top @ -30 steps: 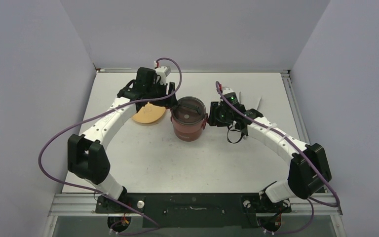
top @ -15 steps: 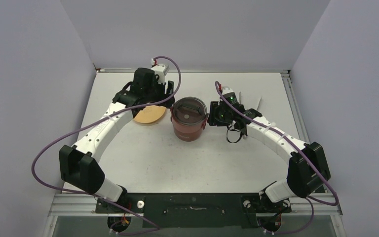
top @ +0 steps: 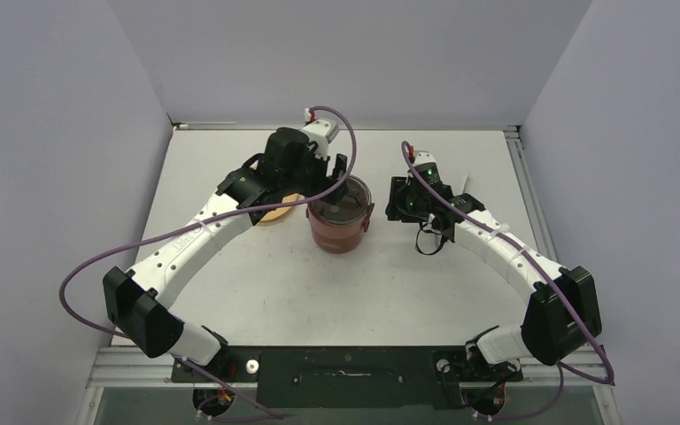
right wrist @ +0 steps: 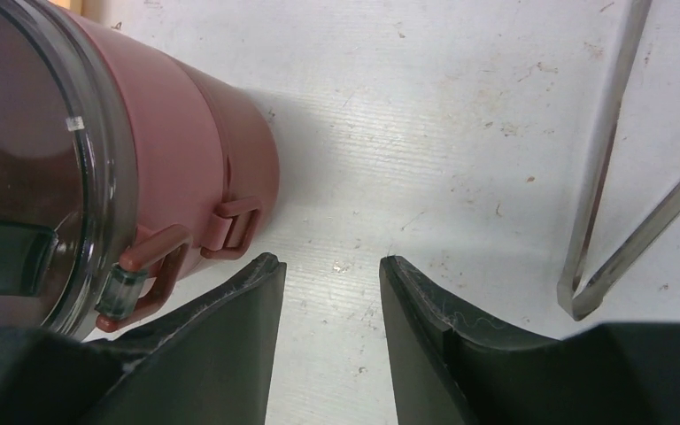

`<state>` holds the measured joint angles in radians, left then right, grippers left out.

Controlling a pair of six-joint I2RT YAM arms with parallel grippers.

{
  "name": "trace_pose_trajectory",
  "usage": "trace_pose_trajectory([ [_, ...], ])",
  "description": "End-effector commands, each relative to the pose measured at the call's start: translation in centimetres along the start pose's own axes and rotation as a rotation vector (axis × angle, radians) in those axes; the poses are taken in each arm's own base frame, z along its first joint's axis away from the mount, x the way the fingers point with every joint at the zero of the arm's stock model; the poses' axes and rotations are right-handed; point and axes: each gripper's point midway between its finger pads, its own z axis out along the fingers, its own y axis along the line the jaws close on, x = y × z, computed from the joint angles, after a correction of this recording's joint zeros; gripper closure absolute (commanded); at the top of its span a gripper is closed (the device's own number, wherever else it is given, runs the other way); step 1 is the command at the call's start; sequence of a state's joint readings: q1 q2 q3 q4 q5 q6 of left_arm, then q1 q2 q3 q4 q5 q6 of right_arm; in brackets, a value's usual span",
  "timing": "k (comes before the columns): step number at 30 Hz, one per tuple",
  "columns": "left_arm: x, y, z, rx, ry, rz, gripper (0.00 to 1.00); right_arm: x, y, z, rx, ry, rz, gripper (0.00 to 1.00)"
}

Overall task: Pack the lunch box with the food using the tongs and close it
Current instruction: Close the fastener on the packing box.

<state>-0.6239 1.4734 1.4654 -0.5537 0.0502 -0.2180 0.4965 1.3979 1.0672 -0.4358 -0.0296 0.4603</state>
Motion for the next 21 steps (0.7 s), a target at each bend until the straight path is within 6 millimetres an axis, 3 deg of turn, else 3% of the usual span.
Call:
trace_pose_trajectory([
  [1,-2.6,-2.9,-1.7,-0.003,-0.077,-0.088,0.25,-2.1,-0.2,-1.4,0.008,-0.072,0.008,0.55],
  [8,-0.1,-4.7,-0.5,0.043,-0.113,-0.267,0.28,-2.0,-0.9,-1.4,0.015,-0.084,0.025,0.55],
  [13,-0.6,-5.6,0.2,0.094,-0.199,-0.346,0.34,-1.8,-0.7,-1.4,-0.011,-0.092,0.039,0.55],
  [21,-0.9,-5.9,2.3,0.078,-0.23,-0.365,0.34,-1.3,-0.6,-1.2,-0.023,-0.083,0.043,0.55],
])
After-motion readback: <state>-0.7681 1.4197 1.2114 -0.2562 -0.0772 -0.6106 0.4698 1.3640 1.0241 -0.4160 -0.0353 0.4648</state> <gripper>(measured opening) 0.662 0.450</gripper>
